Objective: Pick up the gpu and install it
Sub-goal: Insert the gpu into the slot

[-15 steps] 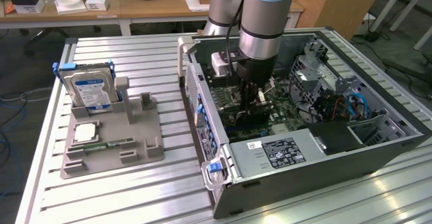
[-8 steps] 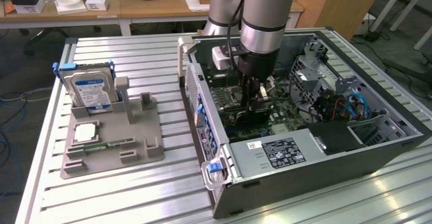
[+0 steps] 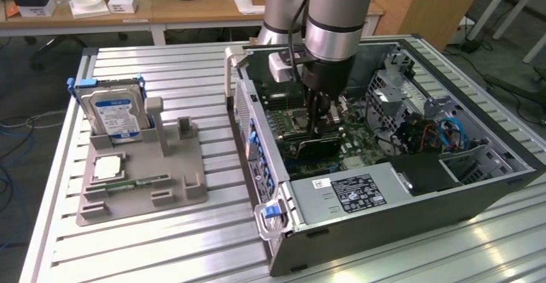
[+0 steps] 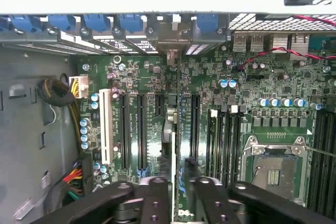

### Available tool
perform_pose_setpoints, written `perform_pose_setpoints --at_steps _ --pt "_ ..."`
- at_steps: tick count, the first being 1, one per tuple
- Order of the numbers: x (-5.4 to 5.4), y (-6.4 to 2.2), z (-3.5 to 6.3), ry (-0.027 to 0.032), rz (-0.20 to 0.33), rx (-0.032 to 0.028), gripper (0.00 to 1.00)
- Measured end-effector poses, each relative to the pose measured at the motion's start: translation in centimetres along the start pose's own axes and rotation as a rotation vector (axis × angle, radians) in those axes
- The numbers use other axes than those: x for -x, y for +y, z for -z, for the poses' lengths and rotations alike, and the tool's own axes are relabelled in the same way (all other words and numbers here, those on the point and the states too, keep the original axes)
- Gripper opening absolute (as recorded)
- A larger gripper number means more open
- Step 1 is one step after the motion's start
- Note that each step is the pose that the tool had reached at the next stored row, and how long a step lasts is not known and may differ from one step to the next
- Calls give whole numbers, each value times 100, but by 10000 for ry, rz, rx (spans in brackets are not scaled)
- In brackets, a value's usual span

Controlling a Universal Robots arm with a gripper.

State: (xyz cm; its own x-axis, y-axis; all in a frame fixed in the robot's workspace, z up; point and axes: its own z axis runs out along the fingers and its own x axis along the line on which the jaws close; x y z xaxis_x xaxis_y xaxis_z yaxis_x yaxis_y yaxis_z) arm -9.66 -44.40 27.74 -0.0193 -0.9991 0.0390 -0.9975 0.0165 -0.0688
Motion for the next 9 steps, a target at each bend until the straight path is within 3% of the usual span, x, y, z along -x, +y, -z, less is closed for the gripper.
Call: perform_pose_setpoints --at_steps 3,9 --pt "0 0 1 -4 0 -1 13" --pt "0 0 3 -2 0 0 10"
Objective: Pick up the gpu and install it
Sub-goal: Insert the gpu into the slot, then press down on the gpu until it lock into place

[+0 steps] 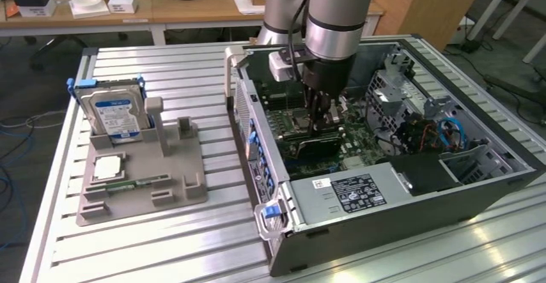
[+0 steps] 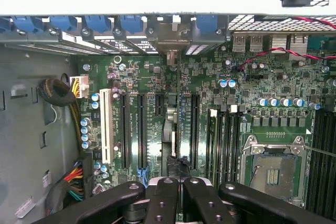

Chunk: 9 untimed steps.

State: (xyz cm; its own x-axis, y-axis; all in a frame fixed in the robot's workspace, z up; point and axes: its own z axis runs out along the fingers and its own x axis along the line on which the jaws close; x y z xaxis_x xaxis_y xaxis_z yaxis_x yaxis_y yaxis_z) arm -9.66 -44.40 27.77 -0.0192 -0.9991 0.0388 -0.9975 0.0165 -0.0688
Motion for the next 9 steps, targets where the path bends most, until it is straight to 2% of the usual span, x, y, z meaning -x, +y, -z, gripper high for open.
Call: perform_pose_setpoints --at_steps 9 --pt "0 0 0 0 0 0 10"
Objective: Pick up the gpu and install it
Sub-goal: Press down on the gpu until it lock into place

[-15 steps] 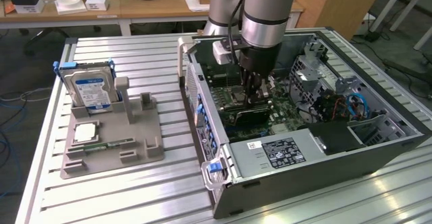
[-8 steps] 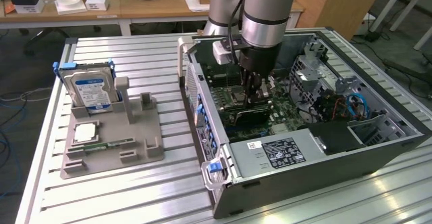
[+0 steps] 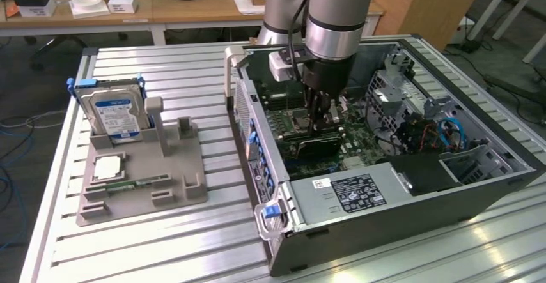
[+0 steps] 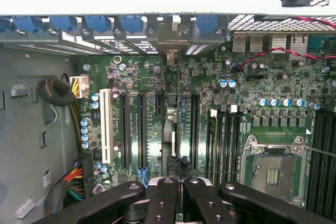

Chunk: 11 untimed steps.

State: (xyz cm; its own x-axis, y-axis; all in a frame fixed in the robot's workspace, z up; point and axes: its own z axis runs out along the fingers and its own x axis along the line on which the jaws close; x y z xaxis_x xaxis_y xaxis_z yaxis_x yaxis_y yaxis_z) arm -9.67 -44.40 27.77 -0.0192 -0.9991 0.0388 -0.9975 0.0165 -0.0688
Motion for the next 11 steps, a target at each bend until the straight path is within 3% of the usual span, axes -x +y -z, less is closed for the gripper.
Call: perform_pose_setpoints --at_steps 5,11 --pt "-2 118 8 -1 0 -15 10" --pt "-5 255 17 -3 -4 -88 10"
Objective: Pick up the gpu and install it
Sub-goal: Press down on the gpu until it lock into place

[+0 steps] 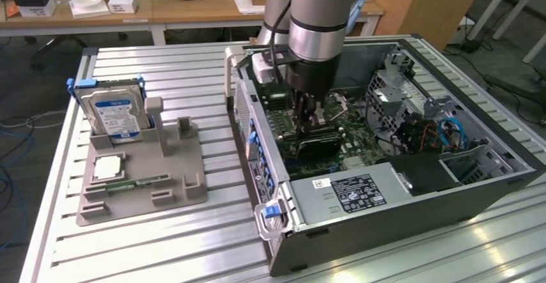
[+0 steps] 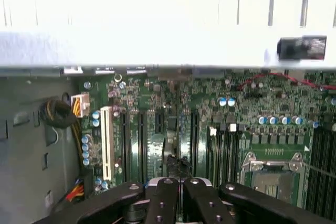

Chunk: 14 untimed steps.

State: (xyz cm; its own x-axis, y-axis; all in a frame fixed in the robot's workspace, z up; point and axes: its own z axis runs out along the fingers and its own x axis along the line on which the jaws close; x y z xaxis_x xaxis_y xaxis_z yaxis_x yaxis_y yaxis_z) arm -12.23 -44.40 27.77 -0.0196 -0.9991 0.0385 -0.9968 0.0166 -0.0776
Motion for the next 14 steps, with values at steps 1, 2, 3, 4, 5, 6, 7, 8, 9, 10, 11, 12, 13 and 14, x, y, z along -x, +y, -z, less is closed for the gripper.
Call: perform_pose_setpoints --at_steps 1,2,3,4,5,6,7,8,9,10,11,12,13,14 --pt "-1 31 3 0 0 -9 10" --pt "-1 62 5 0 0 -21 10" --pt "-2 94 7 0 -1 -34 10" --pt "-3 111 8 -1 -2 -43 10" --pt "-4 135 10 -1 -3 -48 10" --pt "-7 171 13 0 -1 -54 10" --pt "-11 211 17 0 0 -60 10" --pt "-12 249 19 -1 -1 -63 10" --pt "-14 280 21 -1 -1 -63 10" --pt "-14 291 22 4 -2 -64 10" --pt "-14 294 22 16 -2 -64 10" --pt "-15 293 22 30 2 -64 10" --pt "-12 294 25 52 2 -63 10" --pt "-9 294 38 68 3 -61 10"
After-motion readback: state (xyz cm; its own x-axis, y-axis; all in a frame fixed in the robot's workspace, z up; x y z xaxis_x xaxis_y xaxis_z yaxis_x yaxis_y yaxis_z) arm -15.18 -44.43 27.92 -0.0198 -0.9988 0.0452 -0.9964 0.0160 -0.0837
